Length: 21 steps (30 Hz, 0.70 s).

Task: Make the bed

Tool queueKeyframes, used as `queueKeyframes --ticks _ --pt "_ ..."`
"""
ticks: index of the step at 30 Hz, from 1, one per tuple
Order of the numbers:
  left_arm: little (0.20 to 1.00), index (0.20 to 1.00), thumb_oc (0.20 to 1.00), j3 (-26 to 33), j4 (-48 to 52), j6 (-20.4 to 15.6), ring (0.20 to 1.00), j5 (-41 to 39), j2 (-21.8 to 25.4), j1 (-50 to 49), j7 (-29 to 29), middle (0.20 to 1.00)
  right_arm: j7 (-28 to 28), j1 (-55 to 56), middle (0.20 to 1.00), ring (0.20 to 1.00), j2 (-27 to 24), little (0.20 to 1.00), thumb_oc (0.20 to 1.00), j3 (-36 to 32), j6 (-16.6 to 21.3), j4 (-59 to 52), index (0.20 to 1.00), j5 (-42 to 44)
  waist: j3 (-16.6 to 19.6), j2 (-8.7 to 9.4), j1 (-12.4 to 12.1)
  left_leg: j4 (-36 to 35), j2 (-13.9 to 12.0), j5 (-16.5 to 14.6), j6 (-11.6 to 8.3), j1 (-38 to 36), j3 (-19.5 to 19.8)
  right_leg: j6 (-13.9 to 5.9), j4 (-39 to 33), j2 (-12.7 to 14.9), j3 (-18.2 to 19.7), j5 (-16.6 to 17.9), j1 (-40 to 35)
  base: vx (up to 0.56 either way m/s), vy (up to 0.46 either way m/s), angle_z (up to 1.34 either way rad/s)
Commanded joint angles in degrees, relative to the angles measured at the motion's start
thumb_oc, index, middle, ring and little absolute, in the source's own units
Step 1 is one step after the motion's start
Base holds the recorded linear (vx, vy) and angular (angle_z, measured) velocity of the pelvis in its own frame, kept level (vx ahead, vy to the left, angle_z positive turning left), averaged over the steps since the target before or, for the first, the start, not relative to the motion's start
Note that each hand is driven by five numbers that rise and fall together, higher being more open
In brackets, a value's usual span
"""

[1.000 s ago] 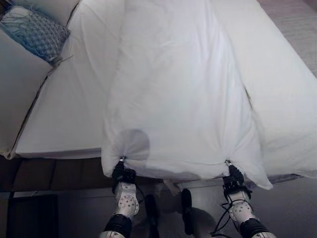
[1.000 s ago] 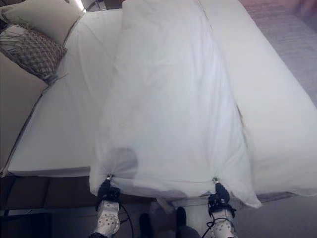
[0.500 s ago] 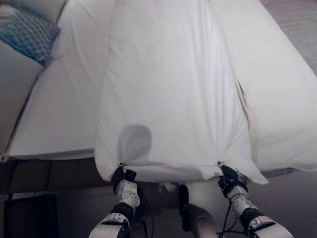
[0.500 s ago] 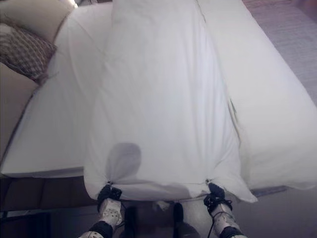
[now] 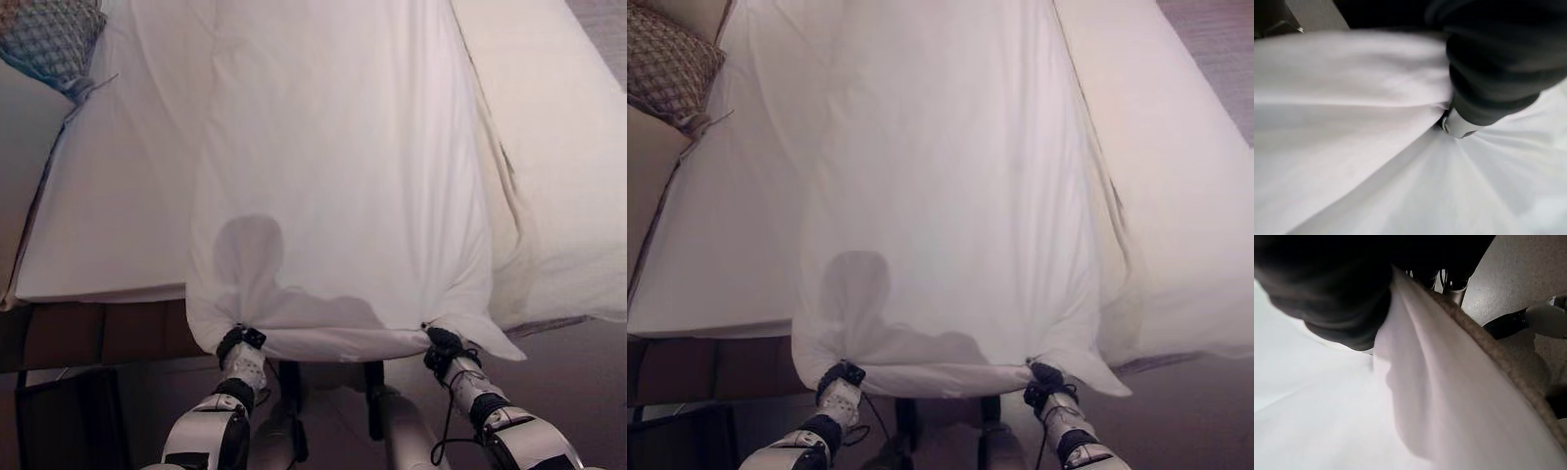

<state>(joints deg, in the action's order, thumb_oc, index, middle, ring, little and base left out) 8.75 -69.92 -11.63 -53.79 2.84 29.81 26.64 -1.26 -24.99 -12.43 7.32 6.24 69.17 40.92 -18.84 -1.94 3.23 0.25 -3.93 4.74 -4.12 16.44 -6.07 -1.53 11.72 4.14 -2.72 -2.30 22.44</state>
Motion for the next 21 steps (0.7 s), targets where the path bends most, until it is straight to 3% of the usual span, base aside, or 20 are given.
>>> queueKeyframes --ticks 1,2,3,4,5,16,21 --pt "0.2 0.2 0.2 3.7 -10.1 2.3 0.2 1.5 3.5 -6.0 4.4 0.2 -1.5 7.5 0.256 0.256 0.9 0.256 0.256 2.6 -6.9 11.6 0.256 -6.8 1.0 1.11 0.1 2.6 -0.2 -0.8 -0.52 4.1 -1.1 -6.41 -8.8 5.0 3.0 7.4 -1.0 0.02 -0.007 0.05" --pt "0.2 0.2 0.2 3.5 -10.3 2.9 0.2 1.8 3.6 -6.0 4.4 0.2 -1.8 7.5 0.442 0.442 0.8 0.442 0.442 2.5 -7.2 11.6 0.442 -7.0 1.0 1.18 0.3 2.5 -0.2 -0.7 -0.52 4.0 -1.1 -6.43 -8.8 4.9 3.0 7.5 -0.9 0.02 -0.007 0.03" --pt "0.2 0.2 0.2 3.3 -10.5 3.5 0.2 2.0 3.6 -6.0 4.2 0.2 -1.9 7.5 0.774 0.774 0.8 0.774 0.774 2.5 -7.6 11.9 0.774 -7.4 1.0 1.23 0.4 2.5 -0.3 -0.7 -0.49 3.9 -1.1 -6.46 -8.7 4.8 3.0 7.5 -0.9 0.0 0.0 0.0" --pt "0.46 0.46 0.46 3.3 -10.6 3.6 0.46 2.0 3.6 -6.0 4.1 0.46 -1.9 7.5 1.0 1.0 0.8 1.0 1.0 2.5 -7.6 11.9 1.0 -7.4 1.0 1.24 0.4 2.5 -0.3 -0.7 -0.49 3.9 -1.1 -6.46 -8.7 4.8 3.0 7.5 -0.9 0.0 0.0 0.0" --pt "1.0 1.0 1.0 2.6 -11.3 6.0 1.0 2.8 3.8 -6.3 1.8 1.0 -1.4 7.6 1.0 1.0 0.6 1.0 1.0 2.3 -8.5 12.5 1.0 -8.1 1.1 1.36 0.5 2.7 -0.4 -0.9 -0.39 3.7 -1.1 -6.47 -8.5 4.9 2.9 7.4 -1.1 0.0 0.0 0.0" --pt "1.0 1.0 1.0 -0.5 -12.1 9.6 1.0 6.8 4.2 -11.4 -6.8 1.0 1.2 10.9 1.0 1.0 -1.2 1.0 1.0 0.7 -8.4 13.0 1.0 -11.3 3.1 0.9 0.3 1.2 -0.5 -0.8 -0.21 1.1 0.2 -6.51 -8.5 4.8 2.2 6.7 -3.4 0.03 -0.01 0.04" --pt "1.0 1.0 1.0 -4.8 -9.0 9.9 1.0 9.6 3.1 -15.0 -11.5 1.0 2.1 12.7 1.0 1.0 -2.5 1.0 1.0 0.4 -7.0 10.1 1.0 -12.1 3.7 0.26 0.2 -0.6 -0.6 0.1 -0.17 -0.1 0.7 -6.73 -9.9 4.8 1.8 7.2 -4.5 0.01 -0.006 -0.01"
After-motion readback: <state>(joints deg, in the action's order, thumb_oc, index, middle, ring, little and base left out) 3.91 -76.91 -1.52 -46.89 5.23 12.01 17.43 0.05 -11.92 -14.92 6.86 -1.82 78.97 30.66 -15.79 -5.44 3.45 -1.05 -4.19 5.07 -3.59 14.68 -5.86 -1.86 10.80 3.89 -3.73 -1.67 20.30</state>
